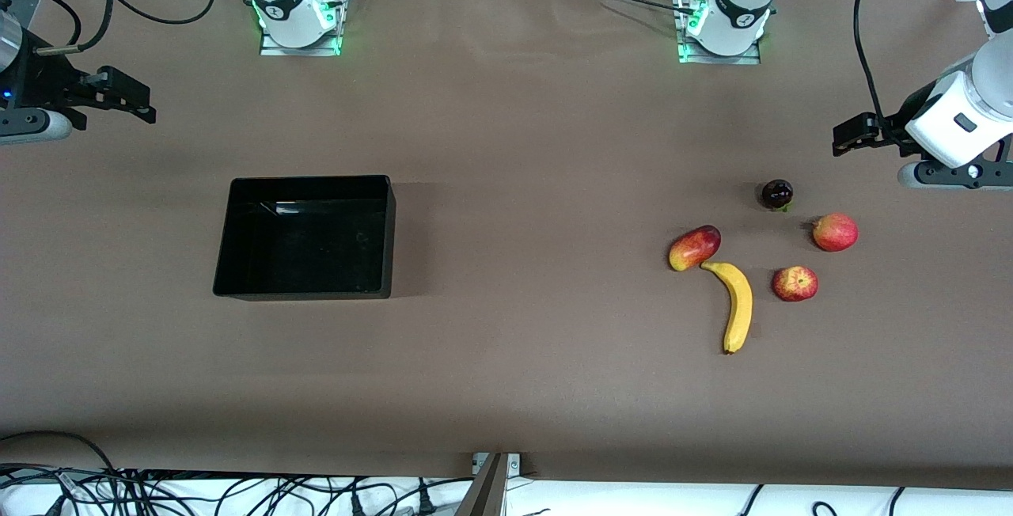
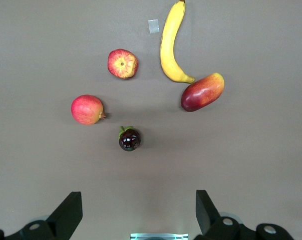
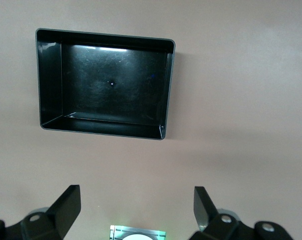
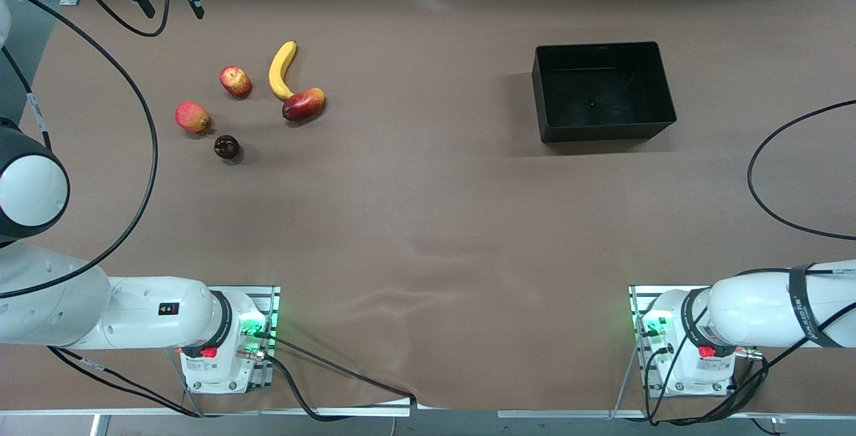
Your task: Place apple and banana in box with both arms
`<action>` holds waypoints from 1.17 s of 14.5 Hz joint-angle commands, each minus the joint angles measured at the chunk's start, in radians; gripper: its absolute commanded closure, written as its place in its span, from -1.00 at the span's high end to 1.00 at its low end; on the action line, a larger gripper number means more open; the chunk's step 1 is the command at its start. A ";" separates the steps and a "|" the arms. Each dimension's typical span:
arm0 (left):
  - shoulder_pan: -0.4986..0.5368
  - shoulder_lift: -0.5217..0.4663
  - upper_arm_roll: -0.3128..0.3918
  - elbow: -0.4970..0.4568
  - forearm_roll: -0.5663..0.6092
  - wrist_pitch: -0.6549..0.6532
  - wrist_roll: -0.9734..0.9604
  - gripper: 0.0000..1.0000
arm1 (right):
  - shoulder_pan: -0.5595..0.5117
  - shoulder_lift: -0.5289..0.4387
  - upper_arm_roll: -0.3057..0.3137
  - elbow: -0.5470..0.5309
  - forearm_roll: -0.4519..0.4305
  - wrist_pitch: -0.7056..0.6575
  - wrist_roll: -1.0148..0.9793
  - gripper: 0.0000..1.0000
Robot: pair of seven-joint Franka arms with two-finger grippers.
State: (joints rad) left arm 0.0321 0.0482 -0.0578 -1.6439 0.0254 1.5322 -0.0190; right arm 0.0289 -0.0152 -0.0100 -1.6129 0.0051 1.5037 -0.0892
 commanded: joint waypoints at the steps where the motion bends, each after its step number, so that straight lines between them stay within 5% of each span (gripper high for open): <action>1: -0.001 0.018 0.001 0.036 -0.001 -0.024 0.007 1.00 | 0.006 -0.008 -0.005 0.004 -0.014 -0.011 -0.004 1.00; 8: -0.001 0.018 0.001 0.036 -0.001 -0.024 0.008 1.00 | 0.006 0.009 -0.007 -0.024 -0.013 0.013 0.005 1.00; 11: -0.001 0.018 0.001 0.036 -0.001 -0.024 0.008 1.00 | 0.005 0.038 -0.010 -0.158 -0.013 0.180 0.005 1.00; 17: 0.000 0.018 0.001 0.036 -0.001 -0.024 0.008 1.00 | -0.003 0.259 -0.042 -0.338 -0.004 0.593 0.009 1.00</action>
State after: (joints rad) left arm 0.0322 0.0487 -0.0576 -1.6431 0.0254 1.5321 -0.0190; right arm 0.0278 0.2020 -0.0373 -1.9159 0.0050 2.0075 -0.0877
